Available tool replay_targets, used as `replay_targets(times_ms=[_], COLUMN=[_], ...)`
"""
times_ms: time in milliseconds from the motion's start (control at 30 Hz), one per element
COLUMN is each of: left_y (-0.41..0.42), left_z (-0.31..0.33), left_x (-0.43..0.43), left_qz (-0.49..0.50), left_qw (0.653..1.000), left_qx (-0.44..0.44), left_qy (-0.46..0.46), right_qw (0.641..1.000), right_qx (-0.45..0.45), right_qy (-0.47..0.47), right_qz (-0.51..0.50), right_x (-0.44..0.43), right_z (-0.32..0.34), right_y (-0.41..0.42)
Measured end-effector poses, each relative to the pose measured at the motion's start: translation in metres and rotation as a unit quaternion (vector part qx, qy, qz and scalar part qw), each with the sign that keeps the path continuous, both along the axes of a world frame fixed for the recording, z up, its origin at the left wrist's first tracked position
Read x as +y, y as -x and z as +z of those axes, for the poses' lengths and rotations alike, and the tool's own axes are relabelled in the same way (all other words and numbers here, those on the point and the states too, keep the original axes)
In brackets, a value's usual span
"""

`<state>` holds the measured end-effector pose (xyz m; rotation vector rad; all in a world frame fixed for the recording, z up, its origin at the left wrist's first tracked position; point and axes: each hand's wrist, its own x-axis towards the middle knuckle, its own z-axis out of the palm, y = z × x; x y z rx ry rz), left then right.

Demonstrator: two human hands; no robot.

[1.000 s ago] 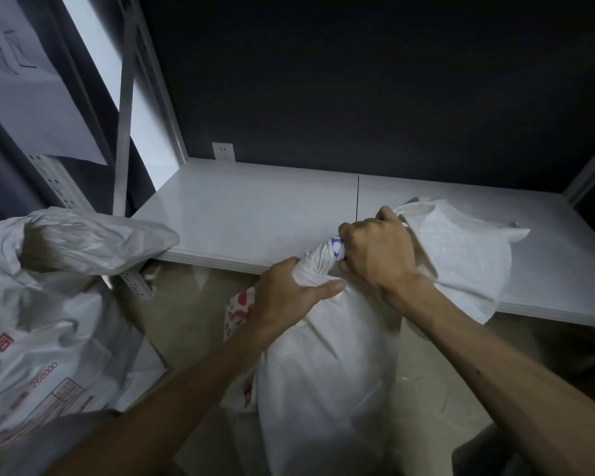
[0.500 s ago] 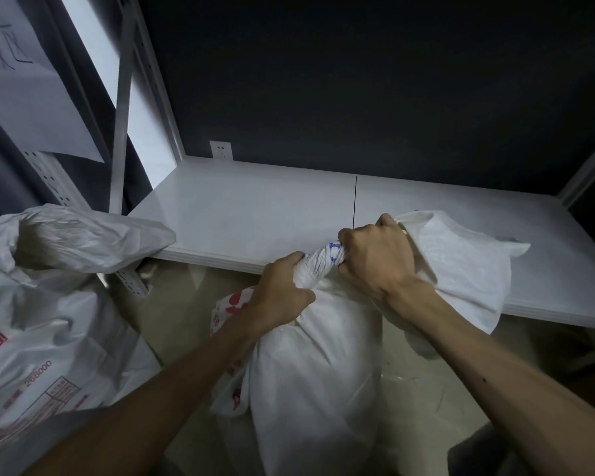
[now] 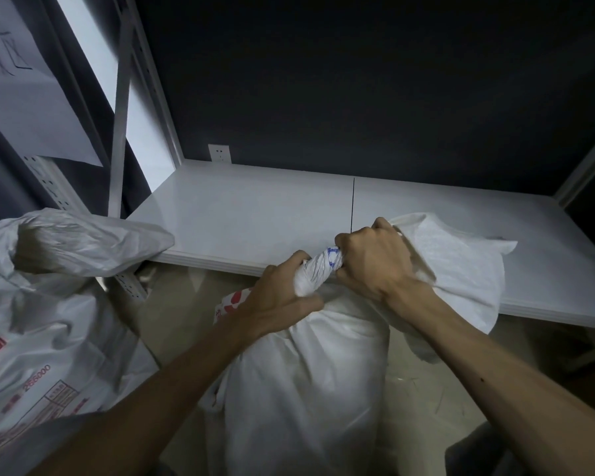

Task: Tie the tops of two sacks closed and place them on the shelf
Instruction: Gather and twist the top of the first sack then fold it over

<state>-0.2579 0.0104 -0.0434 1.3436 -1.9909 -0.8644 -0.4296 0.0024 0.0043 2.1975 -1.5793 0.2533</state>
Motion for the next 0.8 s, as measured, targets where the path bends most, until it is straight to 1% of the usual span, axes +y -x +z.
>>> replay_targets(times_ms=[67,133,167,233,300,333,400,467,533,667,800], left_y=[-0.001,-0.001,-0.002,-0.004,-0.008,-0.01,-0.01,-0.007,0.003,0.016,0.019], left_z=[0.0,0.0,-0.003,-0.013,-0.021,-0.024,-0.023,-0.024,-0.027,-0.033,-0.027], left_x=[0.0,-0.002,-0.003,-0.006,-0.01,-0.012,-0.015,-0.015,-0.01,0.002,-0.001], left_qz=[0.017,0.036,0.032,-0.006,-0.046,-0.05,-0.046,-0.036,-0.011,0.019,-0.008], left_qw=[0.997,0.986,0.976,0.949,0.933,0.928,0.917,0.9,0.894,0.901,0.903], left_qx=[-0.06,-0.122,-0.157,-0.212,-0.242,-0.248,-0.273,-0.291,-0.278,-0.233,-0.247], left_qy=[0.052,0.107,0.149,0.232,0.263,0.272,0.286,0.321,0.351,0.365,0.35], right_qw=[0.996,0.98,0.96,0.9,0.844,0.828,0.806,0.794,0.788,0.777,0.766], right_qx=[-0.029,-0.059,-0.084,-0.131,-0.167,-0.179,-0.201,-0.21,-0.212,-0.219,-0.22], right_qy=[-0.085,-0.191,-0.267,-0.414,-0.506,-0.527,-0.551,-0.566,-0.573,-0.584,-0.596], right_qz=[0.019,0.021,0.009,-0.026,-0.062,-0.071,-0.073,-0.07,-0.076,-0.088,-0.098], right_x=[0.004,0.002,-0.001,-0.004,-0.005,-0.005,-0.008,-0.011,-0.014,-0.017,-0.017], right_z=[0.011,0.015,0.013,0.006,-0.004,-0.008,-0.012,-0.012,-0.008,-0.005,-0.005], right_y=[0.0,0.002,0.004,0.004,0.002,0.002,0.002,0.003,0.002,0.0,-0.002])
